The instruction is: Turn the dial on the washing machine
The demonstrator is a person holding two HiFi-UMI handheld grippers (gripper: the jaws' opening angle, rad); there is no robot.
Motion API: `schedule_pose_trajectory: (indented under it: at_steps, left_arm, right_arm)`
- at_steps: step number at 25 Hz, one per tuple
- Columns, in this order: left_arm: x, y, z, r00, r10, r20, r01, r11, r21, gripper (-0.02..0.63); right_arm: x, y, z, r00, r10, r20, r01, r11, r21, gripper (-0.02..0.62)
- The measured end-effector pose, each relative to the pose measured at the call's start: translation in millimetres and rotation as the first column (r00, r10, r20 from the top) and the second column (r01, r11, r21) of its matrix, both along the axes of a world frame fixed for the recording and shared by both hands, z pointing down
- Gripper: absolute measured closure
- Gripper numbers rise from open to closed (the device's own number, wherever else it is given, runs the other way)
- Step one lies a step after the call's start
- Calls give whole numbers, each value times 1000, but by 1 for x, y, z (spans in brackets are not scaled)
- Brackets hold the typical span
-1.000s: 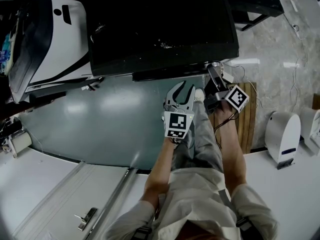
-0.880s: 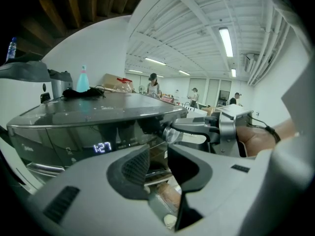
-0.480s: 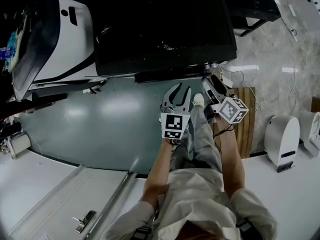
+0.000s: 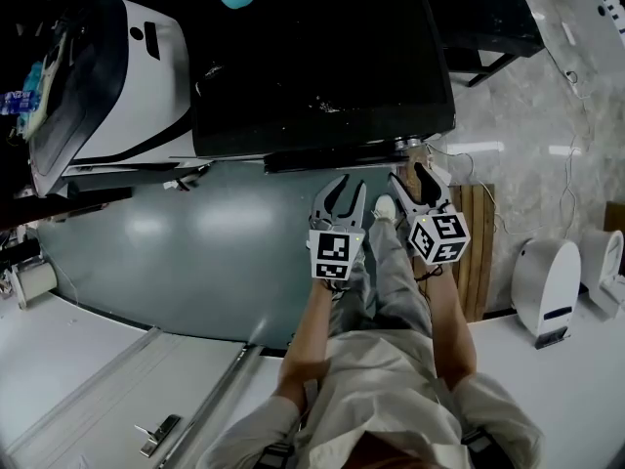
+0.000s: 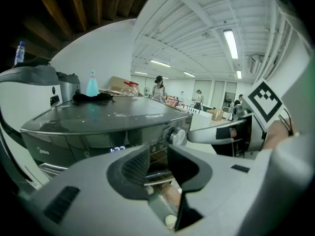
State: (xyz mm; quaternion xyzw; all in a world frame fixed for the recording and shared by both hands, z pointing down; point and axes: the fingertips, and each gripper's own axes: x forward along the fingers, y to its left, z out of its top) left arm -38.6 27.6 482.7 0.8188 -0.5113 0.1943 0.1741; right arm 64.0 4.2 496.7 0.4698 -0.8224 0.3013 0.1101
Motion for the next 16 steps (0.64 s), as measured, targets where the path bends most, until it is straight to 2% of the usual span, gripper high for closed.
schedule_pose_trajectory:
  at_steps: [7, 11, 16]
  left_arm:
    - [-4, -7, 4, 999, -46, 14, 46, 998, -42, 486]
    - [-7, -16, 8, 996, -83, 25, 85, 995, -59, 486]
    - [-14, -32, 14, 993, -113, 30, 115, 992, -56, 486]
  right_arm:
    - [2, -7, 13, 987, -88, -132, 87, 996, -14, 334]
    - [4, -13, 22, 979, -126, -163, 121, 992, -42, 340]
    - [-1, -27, 29, 974, -129, -185, 123, 991, -42, 345]
